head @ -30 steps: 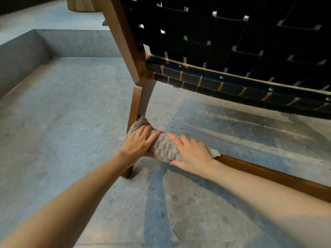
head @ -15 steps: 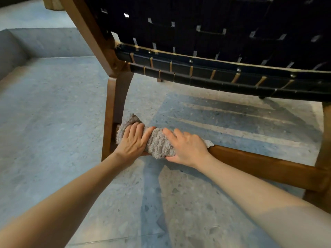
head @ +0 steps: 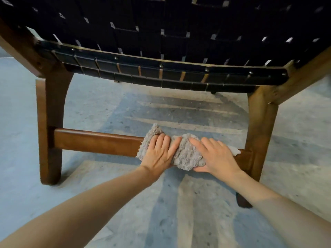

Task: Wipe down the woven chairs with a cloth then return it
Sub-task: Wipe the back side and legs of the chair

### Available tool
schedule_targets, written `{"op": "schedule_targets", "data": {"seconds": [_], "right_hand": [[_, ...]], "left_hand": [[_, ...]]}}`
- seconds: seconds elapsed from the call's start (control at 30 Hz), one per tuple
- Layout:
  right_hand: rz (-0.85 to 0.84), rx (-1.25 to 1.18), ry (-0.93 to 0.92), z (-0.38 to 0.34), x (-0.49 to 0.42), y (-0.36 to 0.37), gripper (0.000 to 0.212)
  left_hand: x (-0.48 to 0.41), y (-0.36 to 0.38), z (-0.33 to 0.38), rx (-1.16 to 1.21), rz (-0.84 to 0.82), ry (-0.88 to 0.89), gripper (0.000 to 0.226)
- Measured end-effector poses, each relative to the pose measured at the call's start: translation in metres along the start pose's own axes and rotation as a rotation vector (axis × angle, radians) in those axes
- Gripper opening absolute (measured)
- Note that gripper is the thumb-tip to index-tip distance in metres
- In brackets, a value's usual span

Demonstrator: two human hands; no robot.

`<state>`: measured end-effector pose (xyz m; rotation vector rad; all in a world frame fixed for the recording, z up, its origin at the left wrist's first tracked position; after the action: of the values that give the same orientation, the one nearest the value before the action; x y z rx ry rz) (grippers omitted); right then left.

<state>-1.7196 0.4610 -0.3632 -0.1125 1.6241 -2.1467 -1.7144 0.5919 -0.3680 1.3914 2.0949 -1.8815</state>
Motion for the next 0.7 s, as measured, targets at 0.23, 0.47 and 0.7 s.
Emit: {"op": "schedule_targets", "data": {"seconds": [0.23,0.47,0.7], "right_hand": [[-0.088,0.056,0.162,0.059,0.046,0.006,0.113],[-0.135,0.057,0.232,0.052,0.040,0.010,0.110],[-0.110,0.013,0.143,-0.005,-0.005,0.001,0.117]], "left_hand": [[-0.043,0.005,0.080,-0.012,0.043,0.091,0.061],[-0.038,-0.006,0.057,-0.066,0.018,0.202,0.103],[-0.007,-0.004,-0.008,-0.089,-0.089,0.180,0.101]]}}
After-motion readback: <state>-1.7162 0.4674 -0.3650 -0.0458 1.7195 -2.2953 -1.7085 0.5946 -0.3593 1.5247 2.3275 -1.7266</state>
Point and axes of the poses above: each hand's wrist, its own x-axis away from the middle knuckle, its own y-axis out of the palm, z = x × y, the point moved 8 cm from there along -x, towards the middle knuckle, and after that the axes turned 3 degrees about x, right-handed, at the moved point
